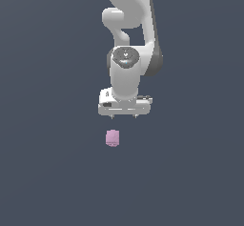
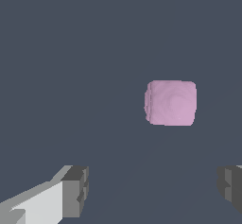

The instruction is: Pick up the object and move it to a goal position.

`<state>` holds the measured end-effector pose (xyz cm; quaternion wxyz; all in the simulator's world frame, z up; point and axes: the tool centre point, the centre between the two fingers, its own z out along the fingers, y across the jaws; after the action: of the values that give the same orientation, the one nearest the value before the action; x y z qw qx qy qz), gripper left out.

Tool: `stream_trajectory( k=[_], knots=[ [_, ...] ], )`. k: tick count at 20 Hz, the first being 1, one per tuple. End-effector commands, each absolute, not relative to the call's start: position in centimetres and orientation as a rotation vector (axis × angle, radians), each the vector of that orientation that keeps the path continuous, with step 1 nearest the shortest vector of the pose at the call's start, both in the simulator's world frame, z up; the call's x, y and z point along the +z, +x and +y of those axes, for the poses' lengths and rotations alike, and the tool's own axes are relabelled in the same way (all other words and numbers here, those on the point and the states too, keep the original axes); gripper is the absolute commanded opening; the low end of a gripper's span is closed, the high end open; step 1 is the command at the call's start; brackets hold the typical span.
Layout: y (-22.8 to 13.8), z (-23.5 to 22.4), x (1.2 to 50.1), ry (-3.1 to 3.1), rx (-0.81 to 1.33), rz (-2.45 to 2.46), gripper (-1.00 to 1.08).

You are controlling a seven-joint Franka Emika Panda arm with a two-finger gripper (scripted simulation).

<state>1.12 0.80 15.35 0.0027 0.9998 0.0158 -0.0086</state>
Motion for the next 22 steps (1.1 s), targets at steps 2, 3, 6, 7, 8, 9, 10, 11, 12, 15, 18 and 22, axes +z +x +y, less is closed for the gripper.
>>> stream_trajectory(
  k=[2, 3, 6, 7, 8, 9, 10, 11, 12, 15, 18, 22],
  knots=[
    [2.5, -0.5, 13.8, 3.139, -0.021, 0.032, 1.0],
    [2.9, -0.9, 13.3, 3.139, -0.018, 0.026, 1.0],
    [4.0, -2.2, 11.8, 3.141, -0.012, 0.012, 1.0],
    [4.3, -2.5, 11.4, 3.141, -0.01, 0.007, 1.0],
    [4.6, -2.8, 11.0, 3.141, -0.008, 0.004, 1.0],
    [4.8, -3.1, 10.6, 3.141, -0.007, 0.0, 1.0],
    [5.0, -3.4, 10.3, 3.142, -0.005, -0.003, 1.0],
    [5.2, -3.6, 10.0, 3.142, -0.004, -0.005, 1.0],
    [5.4, -3.8, 9.7, 3.142, -0.003, -0.007, 1.0],
    [5.7, -4.3, 9.2, 3.142, -0.001, -0.012, 1.0],
    [5.8, -4.4, 9.0, 3.142, 0.0, -0.013, 1.0],
    [5.7, -4.4, 8.7, 3.141, -0.002, -0.014, 1.0]
  ],
)
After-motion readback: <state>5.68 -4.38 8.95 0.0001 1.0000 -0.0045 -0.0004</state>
